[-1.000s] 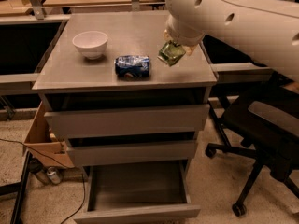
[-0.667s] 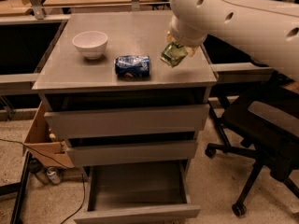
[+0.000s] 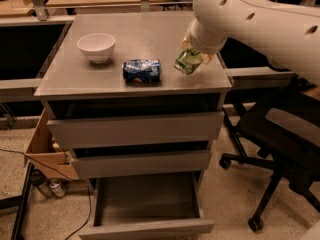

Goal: Pick green can from bottom drawer and place on counter

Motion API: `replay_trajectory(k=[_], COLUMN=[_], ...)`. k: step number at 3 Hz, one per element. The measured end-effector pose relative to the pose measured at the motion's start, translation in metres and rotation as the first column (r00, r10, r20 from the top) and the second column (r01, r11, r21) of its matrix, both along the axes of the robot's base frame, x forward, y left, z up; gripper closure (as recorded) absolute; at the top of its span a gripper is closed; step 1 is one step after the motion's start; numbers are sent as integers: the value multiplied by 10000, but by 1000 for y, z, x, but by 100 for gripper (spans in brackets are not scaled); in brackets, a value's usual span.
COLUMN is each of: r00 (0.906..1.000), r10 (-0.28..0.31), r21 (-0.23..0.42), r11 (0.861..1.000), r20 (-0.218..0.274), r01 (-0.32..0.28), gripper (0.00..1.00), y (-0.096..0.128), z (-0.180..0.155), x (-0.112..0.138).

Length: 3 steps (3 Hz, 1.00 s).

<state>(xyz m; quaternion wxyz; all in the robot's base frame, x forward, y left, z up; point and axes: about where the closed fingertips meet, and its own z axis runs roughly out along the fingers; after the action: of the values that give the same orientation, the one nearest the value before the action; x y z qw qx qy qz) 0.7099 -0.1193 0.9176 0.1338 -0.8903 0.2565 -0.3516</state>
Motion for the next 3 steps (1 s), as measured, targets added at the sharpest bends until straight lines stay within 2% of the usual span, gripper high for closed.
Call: replay_trajectory(k=[1, 3], r00=[9992, 9978], r10=[383, 655], r21=[160, 232], r11=[9991, 9976], r20=[-93, -94], r01=[-381, -652], gripper=[50, 5], y=[6, 17], z=[-11, -14], x=[-2, -10])
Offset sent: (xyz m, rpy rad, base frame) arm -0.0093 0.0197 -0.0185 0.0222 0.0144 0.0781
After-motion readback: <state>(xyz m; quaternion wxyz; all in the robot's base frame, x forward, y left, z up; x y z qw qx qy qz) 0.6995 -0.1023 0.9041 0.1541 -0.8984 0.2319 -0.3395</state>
